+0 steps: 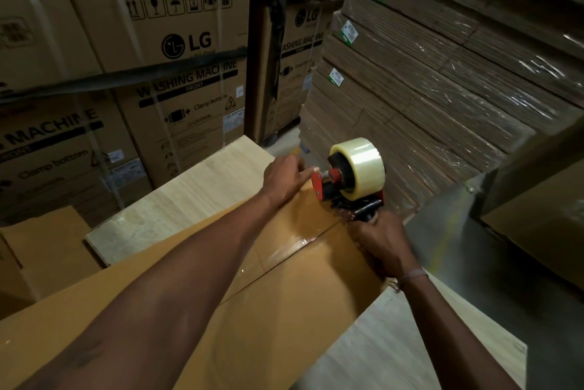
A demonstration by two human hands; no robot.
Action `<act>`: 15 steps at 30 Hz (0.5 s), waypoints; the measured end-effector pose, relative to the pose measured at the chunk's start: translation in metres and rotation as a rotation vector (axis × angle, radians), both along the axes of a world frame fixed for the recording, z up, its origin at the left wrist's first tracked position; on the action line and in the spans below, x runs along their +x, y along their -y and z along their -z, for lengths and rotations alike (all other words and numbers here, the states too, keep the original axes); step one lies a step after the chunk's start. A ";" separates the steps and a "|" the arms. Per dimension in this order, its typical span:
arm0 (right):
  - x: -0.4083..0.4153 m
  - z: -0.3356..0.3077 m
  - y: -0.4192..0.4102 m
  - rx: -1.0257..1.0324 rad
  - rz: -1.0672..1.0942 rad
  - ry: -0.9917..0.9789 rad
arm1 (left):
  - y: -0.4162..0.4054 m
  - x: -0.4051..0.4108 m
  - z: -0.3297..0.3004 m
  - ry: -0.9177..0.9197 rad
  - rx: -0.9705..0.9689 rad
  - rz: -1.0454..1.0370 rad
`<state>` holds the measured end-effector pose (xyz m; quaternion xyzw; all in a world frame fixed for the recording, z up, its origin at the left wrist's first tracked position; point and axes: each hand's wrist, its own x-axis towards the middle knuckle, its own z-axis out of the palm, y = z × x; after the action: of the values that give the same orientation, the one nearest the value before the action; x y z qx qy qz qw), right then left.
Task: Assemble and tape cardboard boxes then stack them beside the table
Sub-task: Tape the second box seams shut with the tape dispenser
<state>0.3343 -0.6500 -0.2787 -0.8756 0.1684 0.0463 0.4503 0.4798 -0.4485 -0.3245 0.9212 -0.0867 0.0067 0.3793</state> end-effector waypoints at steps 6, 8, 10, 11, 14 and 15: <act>0.002 -0.007 -0.010 0.105 -0.064 -0.023 | -0.012 -0.004 -0.001 0.040 0.064 -0.036; 0.002 -0.011 -0.020 0.140 -0.097 -0.027 | -0.026 -0.004 0.002 0.041 0.053 -0.060; 0.004 -0.010 -0.031 0.156 -0.124 -0.030 | -0.043 -0.008 0.005 0.054 0.041 -0.079; 0.004 -0.009 -0.037 0.150 -0.135 -0.035 | -0.051 -0.010 0.005 0.061 0.039 -0.088; 0.006 -0.006 -0.055 0.124 -0.173 -0.045 | -0.073 -0.014 0.008 0.075 0.055 -0.106; 0.006 -0.005 -0.058 0.105 -0.188 -0.043 | -0.078 -0.015 0.008 0.082 0.056 -0.107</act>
<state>0.3404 -0.5916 -0.2740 -0.8616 0.0924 0.1160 0.4855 0.4653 -0.3708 -0.3328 0.9336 -0.0530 0.0621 0.3488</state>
